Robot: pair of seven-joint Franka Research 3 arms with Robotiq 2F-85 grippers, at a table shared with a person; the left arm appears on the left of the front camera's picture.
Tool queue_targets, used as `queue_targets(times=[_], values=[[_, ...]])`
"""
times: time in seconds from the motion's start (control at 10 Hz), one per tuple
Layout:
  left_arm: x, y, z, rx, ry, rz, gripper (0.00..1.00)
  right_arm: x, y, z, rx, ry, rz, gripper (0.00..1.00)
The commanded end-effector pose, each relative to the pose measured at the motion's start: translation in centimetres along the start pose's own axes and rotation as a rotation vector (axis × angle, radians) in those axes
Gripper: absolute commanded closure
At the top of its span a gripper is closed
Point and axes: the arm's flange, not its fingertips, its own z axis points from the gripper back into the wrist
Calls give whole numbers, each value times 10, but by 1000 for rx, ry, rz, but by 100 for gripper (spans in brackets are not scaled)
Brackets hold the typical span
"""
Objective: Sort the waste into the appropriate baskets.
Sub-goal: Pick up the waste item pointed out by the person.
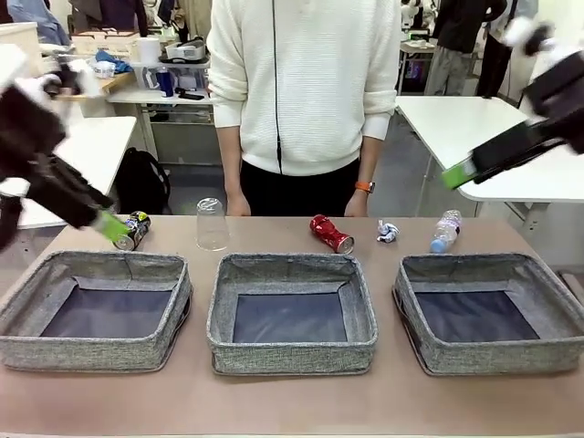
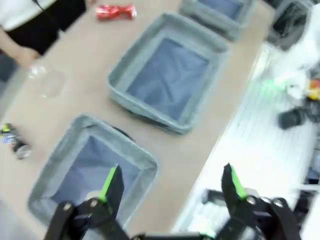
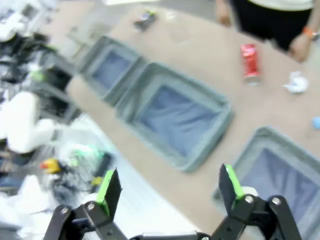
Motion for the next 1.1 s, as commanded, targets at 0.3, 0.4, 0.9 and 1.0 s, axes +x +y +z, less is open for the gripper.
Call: queue_targets(times=[0.3, 0.4, 0.9, 1.0], values=[[-118, 101, -41, -473, -679, 420, 0, -92, -111, 40, 273, -197, -548, 0], [-109, 94, -74, -510, -716, 469, 0, -104, -132, 45, 301, -266, -586, 0], [-113, 151, -21, -499, -688, 510, 0, -93, -159, 85, 264, -253, -625, 0], [-113, 151, -21, -499, -688, 510, 0, -93, -159, 85, 264, -253, -625, 0]])
